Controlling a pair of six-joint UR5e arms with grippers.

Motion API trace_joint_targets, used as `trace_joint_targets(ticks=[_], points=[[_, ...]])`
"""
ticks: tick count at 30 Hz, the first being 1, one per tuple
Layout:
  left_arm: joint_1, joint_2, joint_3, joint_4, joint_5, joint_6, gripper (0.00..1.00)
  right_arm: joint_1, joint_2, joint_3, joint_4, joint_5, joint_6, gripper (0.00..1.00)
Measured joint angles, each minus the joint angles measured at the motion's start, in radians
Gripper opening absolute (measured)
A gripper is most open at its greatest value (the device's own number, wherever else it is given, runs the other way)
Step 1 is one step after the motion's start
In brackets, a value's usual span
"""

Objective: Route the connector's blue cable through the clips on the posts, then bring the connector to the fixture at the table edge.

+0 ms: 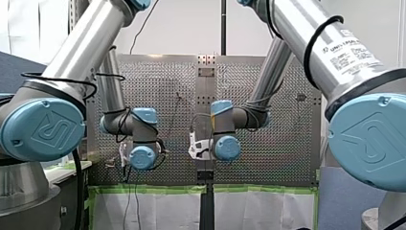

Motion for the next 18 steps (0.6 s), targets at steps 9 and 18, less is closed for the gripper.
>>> trace_joint_targets(ticks=[9, 18], points=[[0.015, 0.082, 0.026, -0.081, -0.029, -0.054, 0.0, -0.015, -0.089, -0.021, 0.071, -0.051, 0.049, 0.0], [0.038, 0.162, 0.095, -0.162, -0.033, -0.061, 0.0, -0.026, -0.174, -0.062, 0.1, -0.057, 0.051, 0.0]])
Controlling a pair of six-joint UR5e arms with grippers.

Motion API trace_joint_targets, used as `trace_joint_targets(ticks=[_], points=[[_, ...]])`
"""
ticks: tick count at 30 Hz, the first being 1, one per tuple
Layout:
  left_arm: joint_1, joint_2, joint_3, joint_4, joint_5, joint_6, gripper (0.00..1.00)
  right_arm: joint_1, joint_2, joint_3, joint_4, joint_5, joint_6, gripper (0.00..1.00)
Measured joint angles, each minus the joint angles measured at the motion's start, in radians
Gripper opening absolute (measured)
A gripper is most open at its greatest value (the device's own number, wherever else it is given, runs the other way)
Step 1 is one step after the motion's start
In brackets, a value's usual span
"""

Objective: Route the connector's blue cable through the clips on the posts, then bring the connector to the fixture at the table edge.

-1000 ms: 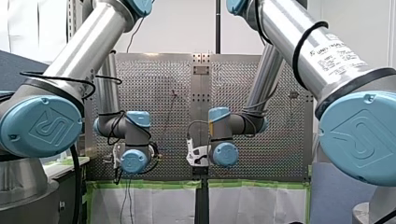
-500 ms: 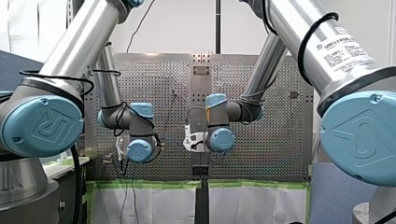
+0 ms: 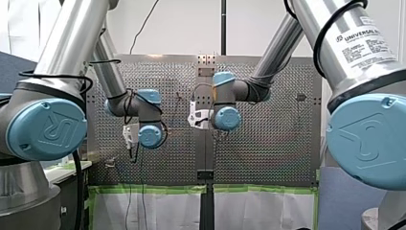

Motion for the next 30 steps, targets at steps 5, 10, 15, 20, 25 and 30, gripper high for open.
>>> trace_joint_targets(ticks=[5, 10, 15, 20, 25, 30], points=[[0.016, 0.043, 0.023, -0.043, 0.0, 0.001, 0.0, -0.011, -0.042, -0.027, 0.024, -0.007, 0.001, 0.0], [0.034, 0.094, 0.056, -0.094, 0.0, 0.005, 0.0, -0.026, -0.09, -0.059, 0.057, -0.011, 0.001, 0.0], [0.048, 0.143, 0.084, -0.144, -0.013, 0.019, 0.0, -0.044, -0.114, -0.077, 0.077, -0.016, 0.002, 0.0], [0.064, 0.188, 0.113, -0.188, -0.019, 0.032, 0.0, -0.062, -0.116, -0.092, 0.09, -0.022, 0.002, 0.0], [0.083, 0.236, 0.148, -0.236, -0.018, 0.06, 0.0, -0.08, -0.111, -0.102, 0.094, -0.035, 0.002, 0.0], [0.098, 0.265, 0.17, -0.274, 0.01, 0.083, 0.0, -0.094, -0.092, -0.113, 0.097, -0.044, 0.001, 0.0]])
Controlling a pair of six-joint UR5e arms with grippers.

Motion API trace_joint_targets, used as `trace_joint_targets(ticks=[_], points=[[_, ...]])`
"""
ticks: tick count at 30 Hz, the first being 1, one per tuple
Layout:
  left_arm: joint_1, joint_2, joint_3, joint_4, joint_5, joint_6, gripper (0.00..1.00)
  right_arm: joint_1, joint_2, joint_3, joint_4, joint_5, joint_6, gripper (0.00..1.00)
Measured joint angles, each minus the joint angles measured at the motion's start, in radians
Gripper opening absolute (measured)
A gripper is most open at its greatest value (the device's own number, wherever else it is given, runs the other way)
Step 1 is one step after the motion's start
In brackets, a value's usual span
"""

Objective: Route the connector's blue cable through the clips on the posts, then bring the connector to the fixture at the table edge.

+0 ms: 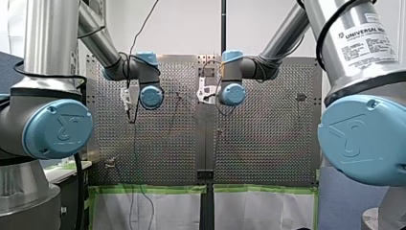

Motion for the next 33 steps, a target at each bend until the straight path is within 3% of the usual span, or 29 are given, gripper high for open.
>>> trace_joint_targets(ticks=[14, 24, 33], points=[[0.048, -0.031, 0.012, 0.001, 0.106, 0.003, 0.0, -0.037, 0.038, -0.046, 0.001, -0.046, 0.007, 0.0], [0.086, -0.091, 0.045, 0.005, 0.164, -0.02, 0.0, -0.073, 0.056, -0.069, 0.005, -0.095, 0.028, 0.0], [0.114, -0.118, 0.086, -0.007, 0.216, -0.039, 0.0, -0.097, 0.08, -0.087, 0.012, -0.106, 0.03, 0.0]])
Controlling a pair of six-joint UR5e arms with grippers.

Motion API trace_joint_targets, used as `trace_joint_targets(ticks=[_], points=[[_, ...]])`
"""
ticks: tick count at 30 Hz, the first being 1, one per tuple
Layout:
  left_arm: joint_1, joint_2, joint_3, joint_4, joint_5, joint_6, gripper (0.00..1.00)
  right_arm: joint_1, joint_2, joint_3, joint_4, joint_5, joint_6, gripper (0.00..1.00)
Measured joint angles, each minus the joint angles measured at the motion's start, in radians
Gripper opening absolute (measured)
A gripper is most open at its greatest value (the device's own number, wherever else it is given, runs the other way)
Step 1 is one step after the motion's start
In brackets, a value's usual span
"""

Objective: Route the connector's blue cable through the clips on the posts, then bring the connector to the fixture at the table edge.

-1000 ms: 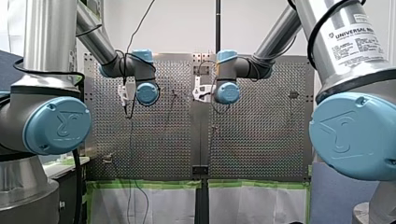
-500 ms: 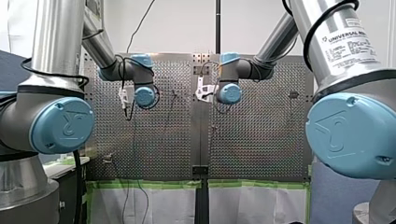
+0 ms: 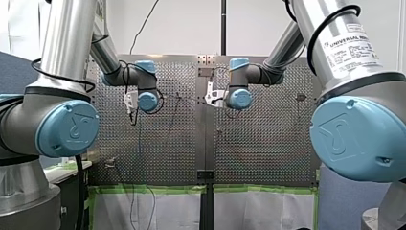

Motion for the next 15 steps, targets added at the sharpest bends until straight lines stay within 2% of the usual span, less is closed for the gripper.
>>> trace_joint_targets(ticks=[15], points=[[0.034, -0.005, 0.031, -0.004, 0.067, -0.025, 0.0, -0.038, 0.01, -0.009, 0.002, -0.022, 0.001, 0.0]])
